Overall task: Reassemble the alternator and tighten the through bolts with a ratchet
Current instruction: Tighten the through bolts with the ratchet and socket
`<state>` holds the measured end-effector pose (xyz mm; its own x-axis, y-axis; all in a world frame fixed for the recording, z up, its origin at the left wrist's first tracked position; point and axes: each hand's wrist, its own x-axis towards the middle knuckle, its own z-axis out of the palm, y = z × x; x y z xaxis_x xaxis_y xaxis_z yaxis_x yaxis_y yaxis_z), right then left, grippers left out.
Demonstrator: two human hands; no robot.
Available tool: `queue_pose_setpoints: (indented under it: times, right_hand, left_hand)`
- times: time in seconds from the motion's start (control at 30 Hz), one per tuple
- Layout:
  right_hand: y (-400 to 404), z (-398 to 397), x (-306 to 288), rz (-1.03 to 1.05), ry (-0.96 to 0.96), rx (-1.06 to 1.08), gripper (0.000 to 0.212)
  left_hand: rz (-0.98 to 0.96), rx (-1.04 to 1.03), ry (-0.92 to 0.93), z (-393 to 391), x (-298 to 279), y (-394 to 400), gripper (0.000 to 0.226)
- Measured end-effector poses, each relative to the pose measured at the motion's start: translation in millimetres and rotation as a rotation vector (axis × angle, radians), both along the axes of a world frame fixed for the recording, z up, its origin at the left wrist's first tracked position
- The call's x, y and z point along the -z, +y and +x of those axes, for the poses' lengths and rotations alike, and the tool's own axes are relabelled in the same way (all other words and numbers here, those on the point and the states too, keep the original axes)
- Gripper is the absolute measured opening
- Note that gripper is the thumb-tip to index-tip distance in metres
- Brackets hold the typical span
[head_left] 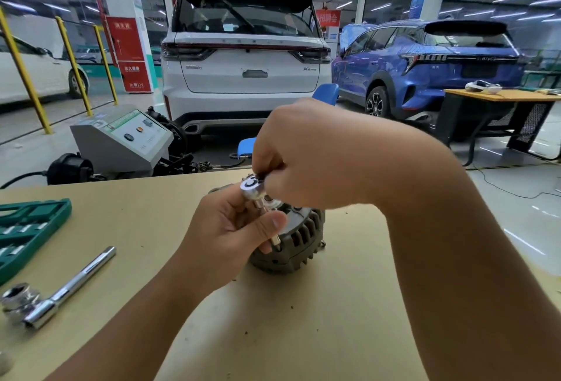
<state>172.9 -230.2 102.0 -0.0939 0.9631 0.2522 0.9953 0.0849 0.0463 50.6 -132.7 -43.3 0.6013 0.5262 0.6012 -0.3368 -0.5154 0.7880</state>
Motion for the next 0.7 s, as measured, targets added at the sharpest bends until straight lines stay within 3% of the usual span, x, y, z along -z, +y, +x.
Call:
queue_pose_setpoints:
  times: [0.27,0.4,0.5,0.6,0.7]
  right_hand:
    - [1.6,0.8,-6.2,0.053,-0.059,0.108,0.033]
    - [15.3,2.8,2.4,0.096,0.019,0.117,0.041]
    - [25.6,-0.7,9.5,0.032,0.021,0.082,0.043]
    - [27.0,-2.7,10.2,0.019,-0.026,0.088,0.042]
    - [19.1,-3.8,6.5,0.038,-0.122,0.121,0.034]
  left_hand:
    - [-0.092,-0.02,0.01,-7.1,-6.3,5.5,0.004]
    - [-0.128,0.025,0.026,-8.6,-4.6,6.0,0.024]
    - [-0.096,0.062,0.038,-4.3,-2.6,1.8,0.025]
    - [-0.044,0.069,0.059,-0.9,-1.4,-0.1,0.011]
    - [0.008,0.061,0.043,0.2,-1.1,-1.4,0.016]
